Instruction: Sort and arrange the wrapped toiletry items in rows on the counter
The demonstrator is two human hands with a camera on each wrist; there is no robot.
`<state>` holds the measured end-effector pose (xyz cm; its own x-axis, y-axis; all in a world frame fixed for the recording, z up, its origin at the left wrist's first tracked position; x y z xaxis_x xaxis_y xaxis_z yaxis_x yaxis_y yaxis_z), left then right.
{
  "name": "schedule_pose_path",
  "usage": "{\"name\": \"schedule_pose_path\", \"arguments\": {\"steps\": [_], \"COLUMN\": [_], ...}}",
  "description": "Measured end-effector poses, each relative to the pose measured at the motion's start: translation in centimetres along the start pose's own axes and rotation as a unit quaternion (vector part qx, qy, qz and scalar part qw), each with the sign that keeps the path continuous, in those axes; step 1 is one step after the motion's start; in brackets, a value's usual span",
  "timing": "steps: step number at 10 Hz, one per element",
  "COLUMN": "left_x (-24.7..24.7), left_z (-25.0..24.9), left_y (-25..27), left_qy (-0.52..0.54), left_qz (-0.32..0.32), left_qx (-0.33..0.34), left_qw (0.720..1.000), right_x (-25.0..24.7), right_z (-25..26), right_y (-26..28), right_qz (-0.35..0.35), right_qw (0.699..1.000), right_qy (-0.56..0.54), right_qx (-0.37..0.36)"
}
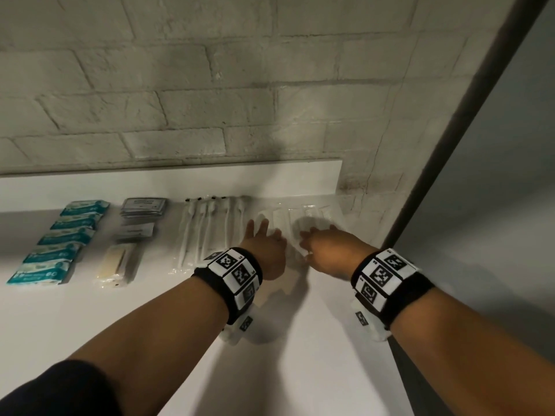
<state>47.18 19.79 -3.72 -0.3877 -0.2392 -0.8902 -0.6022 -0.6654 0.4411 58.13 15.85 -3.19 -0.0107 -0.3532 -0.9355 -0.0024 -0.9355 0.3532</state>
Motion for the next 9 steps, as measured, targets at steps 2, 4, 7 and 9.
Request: {"name": "schedule_pose_path", "arguments": {"steps": [2,4,7,9], "left_x": [-0.7,-0.4,-0.7,-0.4], "left_z": [-2.4,-3.1,-3.2,-2.0], "left_y": [-0.1,-0.1,0.2,5.3], "left_qy": [0.019,0.014,0.010,0.101], "left_qz": [-0.019,0.006,-0.031,-0.102], "left_qx": [0.049,0.061,0.047,0.048], "left_qw": [0.998,0.998,0.998,0.988], "right_x": [-0.6,0.8,0.6,1.1], "right_z": [-4.1,-4.8,-5.2,-4.9], "right_y": [1.2,1.3,2.2,6.6], "right_qz": [-0.015,0.006,-0.005,-0.020], "right_qw": [0.994,0.993,0.992,0.982], "right_qy": [-0.010,-0.011,-0.054,-0.156], "right_qx": [0.105,0.113,0.111,0.101]}}
Point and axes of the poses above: each hand's wrist, its own y-axis away from the middle knuckle, its own x-axis out of the palm, z = x × y, the point moved 6 cm from there along -y, towards the middle knuckle, and after that the axes turned 2 degrees about y, right-handed, at the moved point
